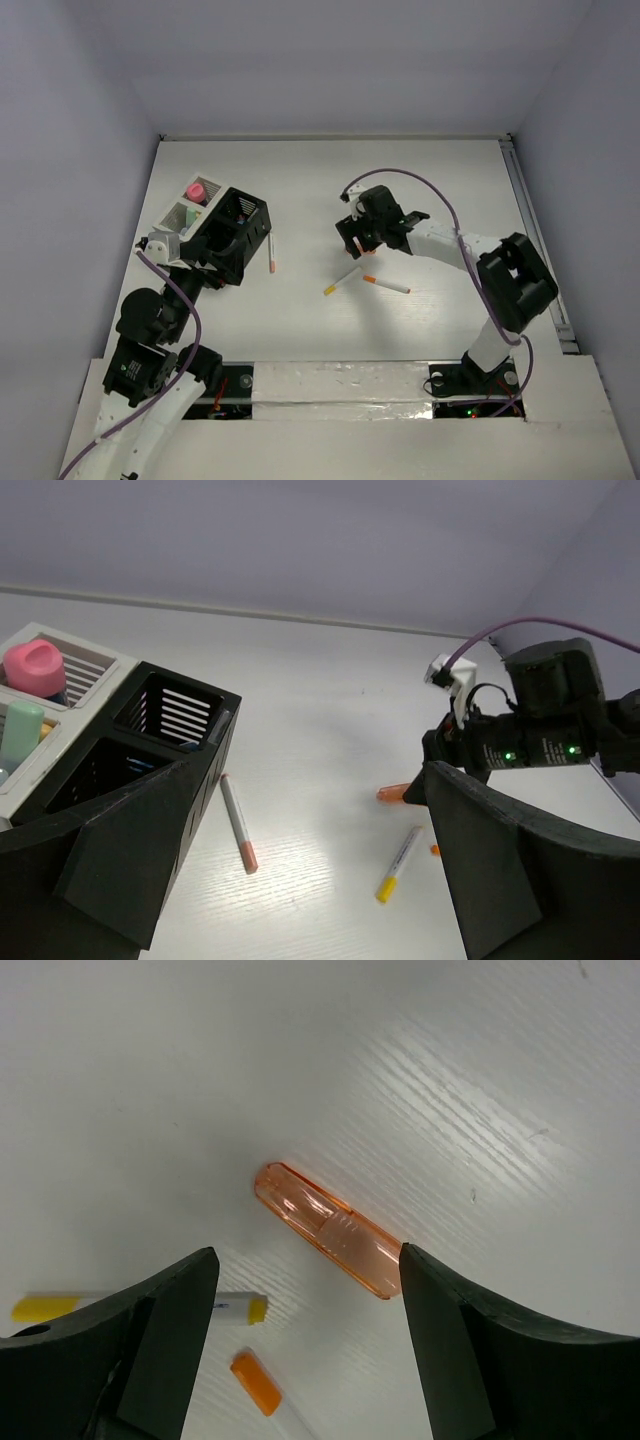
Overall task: Sort the stationery into containers
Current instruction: Pick up the pen from the center of the board.
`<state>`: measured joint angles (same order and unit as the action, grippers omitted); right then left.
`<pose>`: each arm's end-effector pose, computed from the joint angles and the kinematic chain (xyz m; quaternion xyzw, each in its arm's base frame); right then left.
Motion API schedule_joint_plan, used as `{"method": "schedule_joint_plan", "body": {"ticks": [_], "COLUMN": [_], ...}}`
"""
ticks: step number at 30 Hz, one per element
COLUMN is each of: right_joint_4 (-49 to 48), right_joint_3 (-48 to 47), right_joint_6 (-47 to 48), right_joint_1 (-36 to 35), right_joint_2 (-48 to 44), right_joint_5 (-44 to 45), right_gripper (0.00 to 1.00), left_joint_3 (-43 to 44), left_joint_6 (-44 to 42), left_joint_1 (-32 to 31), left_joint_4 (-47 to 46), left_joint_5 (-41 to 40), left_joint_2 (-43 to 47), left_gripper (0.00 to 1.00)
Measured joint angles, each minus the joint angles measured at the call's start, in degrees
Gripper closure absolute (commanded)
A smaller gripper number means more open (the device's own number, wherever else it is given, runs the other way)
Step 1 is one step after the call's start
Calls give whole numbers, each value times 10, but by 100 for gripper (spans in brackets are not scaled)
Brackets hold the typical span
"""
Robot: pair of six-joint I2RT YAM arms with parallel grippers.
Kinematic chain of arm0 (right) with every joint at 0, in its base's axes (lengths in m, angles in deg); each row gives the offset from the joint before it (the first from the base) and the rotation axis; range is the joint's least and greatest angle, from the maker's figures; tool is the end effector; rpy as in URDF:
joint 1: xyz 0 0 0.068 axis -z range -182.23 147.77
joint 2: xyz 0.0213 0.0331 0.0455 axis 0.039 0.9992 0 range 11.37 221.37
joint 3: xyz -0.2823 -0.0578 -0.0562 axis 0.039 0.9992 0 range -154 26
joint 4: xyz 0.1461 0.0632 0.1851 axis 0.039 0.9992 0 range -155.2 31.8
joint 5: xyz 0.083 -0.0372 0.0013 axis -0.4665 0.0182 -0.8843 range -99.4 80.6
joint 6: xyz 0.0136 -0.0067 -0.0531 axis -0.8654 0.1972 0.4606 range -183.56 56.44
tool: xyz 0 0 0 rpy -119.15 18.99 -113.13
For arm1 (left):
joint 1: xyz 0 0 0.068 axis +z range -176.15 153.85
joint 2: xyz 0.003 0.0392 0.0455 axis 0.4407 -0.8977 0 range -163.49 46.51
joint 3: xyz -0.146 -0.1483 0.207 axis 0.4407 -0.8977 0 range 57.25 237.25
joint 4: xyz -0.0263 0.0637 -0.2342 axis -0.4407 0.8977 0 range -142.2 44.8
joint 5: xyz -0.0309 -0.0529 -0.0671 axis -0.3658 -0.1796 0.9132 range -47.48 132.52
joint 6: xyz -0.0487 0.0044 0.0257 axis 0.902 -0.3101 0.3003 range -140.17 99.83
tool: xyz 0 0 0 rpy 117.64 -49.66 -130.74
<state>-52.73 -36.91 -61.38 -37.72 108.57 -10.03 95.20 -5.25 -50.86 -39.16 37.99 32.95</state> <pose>0.2873 0.2054 0.2374 -0.3020 0.8792 0.1104 0.3515 0.0314 -0.0112 0.3505 0.0235 0.6335 -0.2384 0.7357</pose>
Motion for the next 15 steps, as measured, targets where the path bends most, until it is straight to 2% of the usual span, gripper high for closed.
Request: {"method": "schedule_joint_plan", "body": {"ticks": [11, 13, 15], "right_joint_4": [26, 26, 26], "right_joint_3": [-49, -58, -71], "right_joint_6": [56, 61, 66], "right_joint_1": [-2, -2, -2], "right_joint_2": [100, 108, 118], "right_joint_5": [57, 63, 65], "right_gripper": [22, 27, 38], "left_joint_3": [0, 0, 0], "left_joint_6": [0, 0, 0], "left_joint_1": [0, 0, 0], "left_joint_4": [0, 0, 0], "left_joint_5": [0, 0, 0], "left_joint_2": [1, 1, 1], "left_gripper": [1, 1, 1]}}
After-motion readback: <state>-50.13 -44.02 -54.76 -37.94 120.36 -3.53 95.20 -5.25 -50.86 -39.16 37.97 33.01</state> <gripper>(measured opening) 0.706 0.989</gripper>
